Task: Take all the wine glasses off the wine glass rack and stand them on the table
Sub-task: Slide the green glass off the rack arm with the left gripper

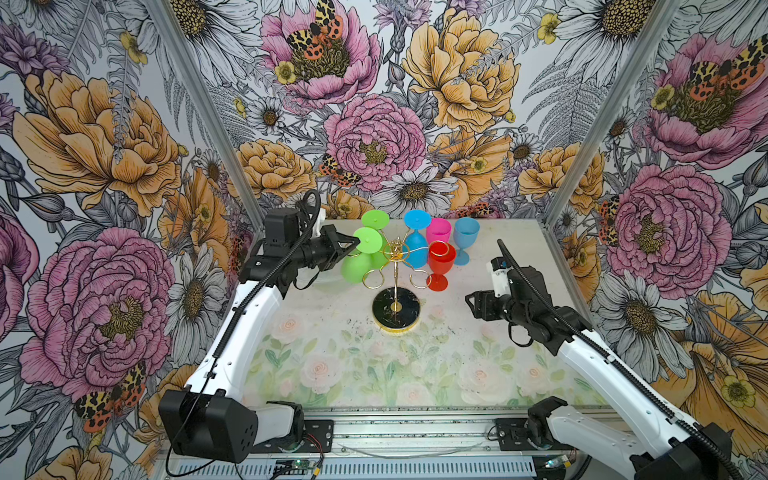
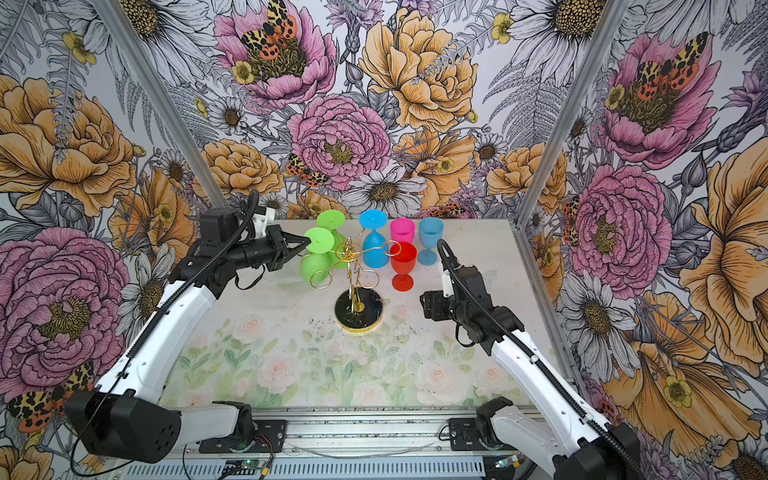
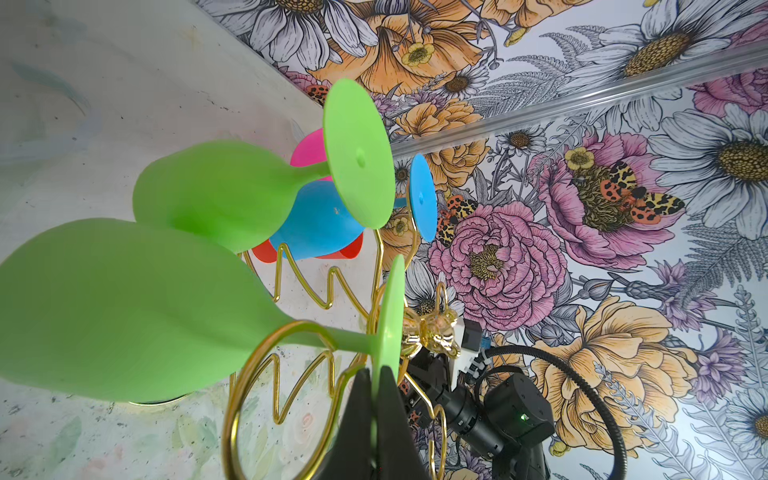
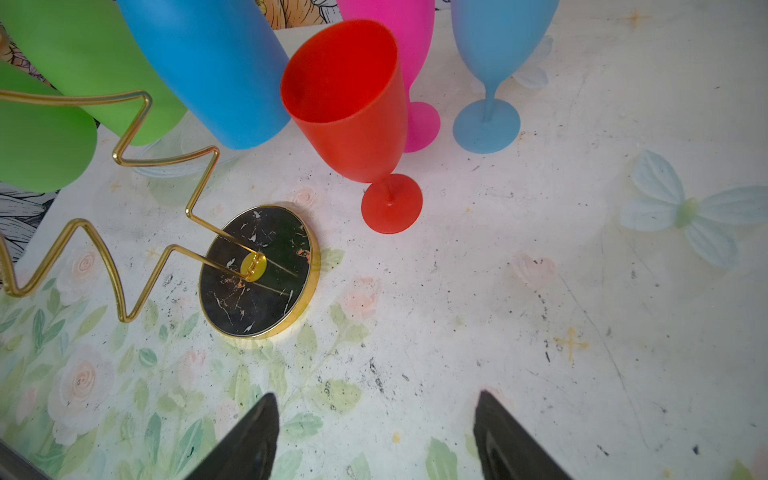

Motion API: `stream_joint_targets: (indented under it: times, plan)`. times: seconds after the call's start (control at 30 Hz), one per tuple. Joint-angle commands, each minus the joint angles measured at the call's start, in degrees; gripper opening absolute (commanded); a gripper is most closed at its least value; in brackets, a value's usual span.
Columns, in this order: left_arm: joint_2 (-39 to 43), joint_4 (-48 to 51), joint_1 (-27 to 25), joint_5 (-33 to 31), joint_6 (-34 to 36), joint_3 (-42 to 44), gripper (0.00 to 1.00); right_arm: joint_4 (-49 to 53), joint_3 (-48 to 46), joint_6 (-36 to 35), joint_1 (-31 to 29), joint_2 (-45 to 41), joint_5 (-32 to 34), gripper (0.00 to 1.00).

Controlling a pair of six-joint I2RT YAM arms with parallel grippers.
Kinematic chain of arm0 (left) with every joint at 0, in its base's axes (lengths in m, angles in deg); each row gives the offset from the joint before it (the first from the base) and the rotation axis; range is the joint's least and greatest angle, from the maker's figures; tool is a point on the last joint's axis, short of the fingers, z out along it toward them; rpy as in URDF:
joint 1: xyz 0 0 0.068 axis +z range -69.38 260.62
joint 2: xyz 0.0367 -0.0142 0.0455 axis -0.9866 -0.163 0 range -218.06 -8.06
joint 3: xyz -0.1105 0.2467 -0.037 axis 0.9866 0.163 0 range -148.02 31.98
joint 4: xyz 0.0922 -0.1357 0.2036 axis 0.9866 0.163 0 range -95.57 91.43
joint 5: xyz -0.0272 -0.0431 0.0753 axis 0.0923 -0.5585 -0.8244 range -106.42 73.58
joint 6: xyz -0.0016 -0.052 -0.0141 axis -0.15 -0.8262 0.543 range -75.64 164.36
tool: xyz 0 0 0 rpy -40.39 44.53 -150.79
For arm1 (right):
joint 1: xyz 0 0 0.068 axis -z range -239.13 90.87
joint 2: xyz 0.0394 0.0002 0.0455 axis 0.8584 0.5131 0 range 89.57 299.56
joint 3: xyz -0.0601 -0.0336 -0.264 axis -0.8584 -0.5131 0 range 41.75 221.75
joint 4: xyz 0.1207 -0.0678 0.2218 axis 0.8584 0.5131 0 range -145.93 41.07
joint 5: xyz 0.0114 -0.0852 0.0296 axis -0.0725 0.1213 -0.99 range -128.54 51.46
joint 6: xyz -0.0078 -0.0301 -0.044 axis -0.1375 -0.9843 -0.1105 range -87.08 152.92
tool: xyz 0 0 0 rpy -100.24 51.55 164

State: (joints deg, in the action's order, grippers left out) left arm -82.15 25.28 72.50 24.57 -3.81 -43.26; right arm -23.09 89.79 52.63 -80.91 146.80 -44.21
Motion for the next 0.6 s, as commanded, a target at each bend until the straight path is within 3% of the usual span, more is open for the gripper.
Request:
stream_joint_targets:
  times: [0.0, 0.57]
  plan:
    - [-0.1, -1.6, 0.5, -0.7, -1.0, -1.4, 0.00, -1.5, -0.7, 0.5, -0.2, -1.4, 0.9, 0.75]
    - [2.6, -6.3, 7.2, -5.1, -3.9, 2.4, 0.00, -1.4, -1.7, 1.1, -0.2, -2.0, -0.1, 0.75]
